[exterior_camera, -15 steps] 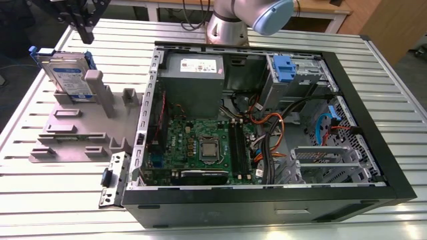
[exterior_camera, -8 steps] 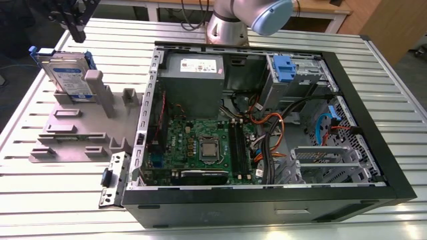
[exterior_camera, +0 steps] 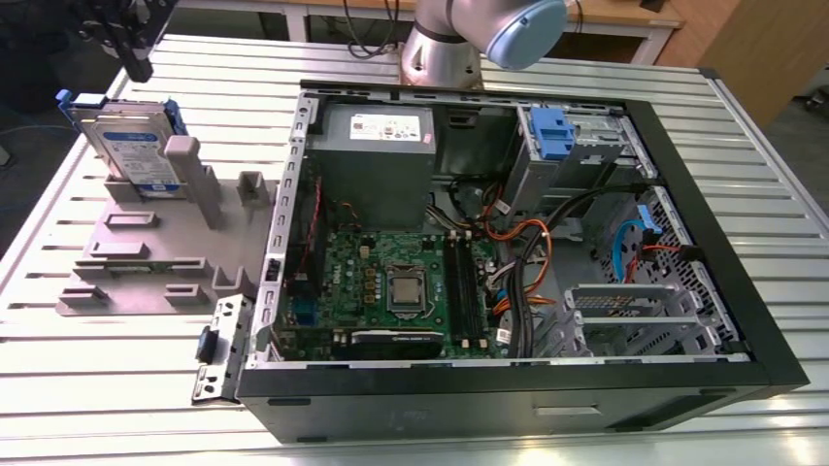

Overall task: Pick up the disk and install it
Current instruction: 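Reach for the disk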

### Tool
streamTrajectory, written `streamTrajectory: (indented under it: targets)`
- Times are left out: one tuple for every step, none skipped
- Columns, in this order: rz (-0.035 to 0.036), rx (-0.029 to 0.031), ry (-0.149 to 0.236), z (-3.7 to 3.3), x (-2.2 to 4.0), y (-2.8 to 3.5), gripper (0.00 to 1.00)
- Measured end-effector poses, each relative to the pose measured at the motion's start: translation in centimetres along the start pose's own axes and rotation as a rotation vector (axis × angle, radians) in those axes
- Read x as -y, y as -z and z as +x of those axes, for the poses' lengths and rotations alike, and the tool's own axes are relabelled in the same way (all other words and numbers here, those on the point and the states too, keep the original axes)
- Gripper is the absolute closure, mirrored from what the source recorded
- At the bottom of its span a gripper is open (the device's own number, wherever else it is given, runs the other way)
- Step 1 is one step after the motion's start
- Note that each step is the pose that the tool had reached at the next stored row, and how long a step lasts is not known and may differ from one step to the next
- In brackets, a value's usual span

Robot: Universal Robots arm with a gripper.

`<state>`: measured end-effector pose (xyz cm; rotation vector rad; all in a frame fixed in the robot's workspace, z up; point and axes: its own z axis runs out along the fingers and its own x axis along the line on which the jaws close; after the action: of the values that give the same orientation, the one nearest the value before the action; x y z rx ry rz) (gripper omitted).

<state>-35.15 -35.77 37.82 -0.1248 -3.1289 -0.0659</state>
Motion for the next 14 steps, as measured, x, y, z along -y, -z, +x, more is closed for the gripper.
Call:
streamTrajectory:
  targets:
    - [0.0001,-0.0001,0.0,0.02,-0.08,0.0,0.89]
    - [0.0,-0.0001,0.0,0.03,-0.17,-0.01,0.89]
    - [0.0,-0.0001,0.0,0.03,-0.17,0.0,0.89]
    - [0.0,-0.0001,0.0,0.03,-0.17,0.0,0.89]
    - [0.0,-0.0001,0.0,0.03,-0.17,-0.01,0.89]
    - [0.0001,-0.0001,0.0,0.03,-0.17,0.0,0.89]
    - [0.0001,-0.0001,0.0,0.03,-0.17,0.0,0.89]
    - [0.0001,-0.0001,0.0,0.03,-0.18,-0.01,0.89]
    - [0.0,-0.0001,0.0,0.03,-0.18,0.0,0.89]
    - [0.0,-0.0001,0.0,0.03,-0.18,0.0,0.89]
    - [0.0001,-0.0001,0.0,0.03,-0.18,-0.01,0.89]
    - [0.0001,-0.0002,0.0,0.08,-0.18,0.0,0.89]
    - [0.0001,-0.0002,0.0,0.18,-0.17,0.0,0.89]
    - [0.0001,-0.0001,0.0,0.37,-0.16,-0.01,0.89]
